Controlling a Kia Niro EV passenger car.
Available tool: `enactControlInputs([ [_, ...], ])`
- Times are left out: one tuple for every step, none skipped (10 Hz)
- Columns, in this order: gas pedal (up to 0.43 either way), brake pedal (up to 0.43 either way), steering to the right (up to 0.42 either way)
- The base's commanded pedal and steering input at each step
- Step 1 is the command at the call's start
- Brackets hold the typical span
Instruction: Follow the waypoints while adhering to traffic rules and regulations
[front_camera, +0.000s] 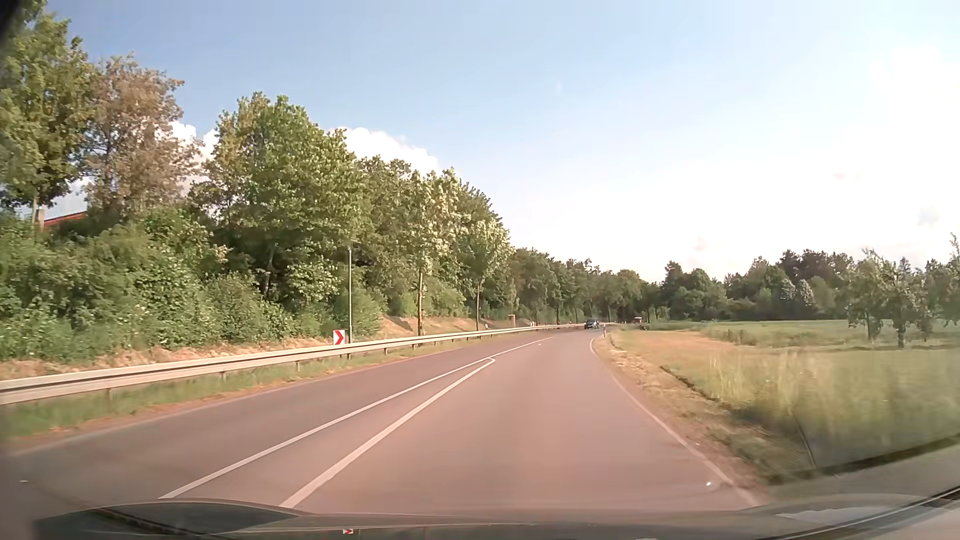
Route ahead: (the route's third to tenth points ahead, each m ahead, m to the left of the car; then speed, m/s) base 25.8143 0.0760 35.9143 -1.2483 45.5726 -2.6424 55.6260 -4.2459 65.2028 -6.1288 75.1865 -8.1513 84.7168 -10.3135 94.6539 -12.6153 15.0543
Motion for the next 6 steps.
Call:
enactControlInputs([
  [0.398,0.012,0.030],
  [0.398,0.012,0.030],
  [0.390,0.018,0.029],
  [0.378,0.012,0.028],
  [0.378,0.012,0.024],
  [0.378,0.012,0.021],
])
